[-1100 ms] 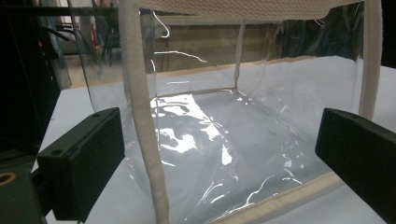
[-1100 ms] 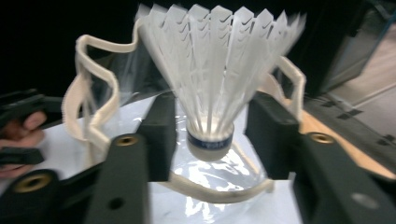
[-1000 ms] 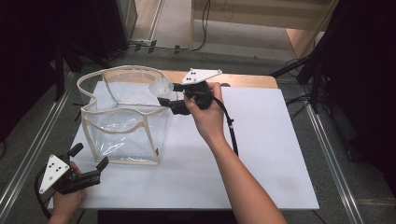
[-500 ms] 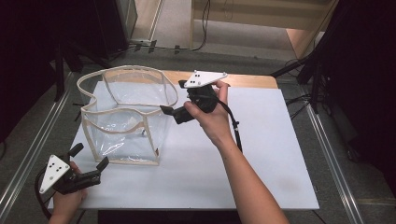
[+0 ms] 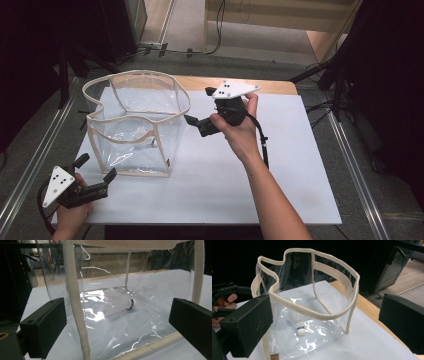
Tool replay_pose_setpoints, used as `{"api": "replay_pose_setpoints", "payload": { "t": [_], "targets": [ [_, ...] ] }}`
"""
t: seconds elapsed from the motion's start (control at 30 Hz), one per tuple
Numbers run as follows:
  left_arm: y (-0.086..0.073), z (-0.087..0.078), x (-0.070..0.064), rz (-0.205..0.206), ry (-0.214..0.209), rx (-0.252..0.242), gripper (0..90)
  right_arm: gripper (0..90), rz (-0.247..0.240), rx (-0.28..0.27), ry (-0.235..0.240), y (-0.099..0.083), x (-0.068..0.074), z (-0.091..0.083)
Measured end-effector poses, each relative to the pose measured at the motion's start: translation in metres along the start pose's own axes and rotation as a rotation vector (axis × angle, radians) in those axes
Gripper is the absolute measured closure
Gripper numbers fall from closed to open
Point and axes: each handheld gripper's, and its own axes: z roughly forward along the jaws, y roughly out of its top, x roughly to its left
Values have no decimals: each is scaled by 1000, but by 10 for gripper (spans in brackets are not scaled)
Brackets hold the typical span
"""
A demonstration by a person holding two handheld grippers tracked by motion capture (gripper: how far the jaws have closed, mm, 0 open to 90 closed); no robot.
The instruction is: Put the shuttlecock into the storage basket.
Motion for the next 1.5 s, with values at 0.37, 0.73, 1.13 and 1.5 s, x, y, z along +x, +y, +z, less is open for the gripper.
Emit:
{"api": "replay_pose_setpoints", "payload": {
  "t": [0.37,0.73,1.13,1.5],
  "targets": [
    [0,0,0,2,1,2,22,0,22,-18,-57,-13,-8,-26],
    [0,0,-1,4,6,3,22,0,56,-44,-94,-35,-17,-49],
    [0,0,-1,5,5,3,22,0,86,-60,-135,-55,-22,-72],
    [0,0,-1,7,9,4,21,0,109,-70,-178,-73,-27,-90]
  ]
}}
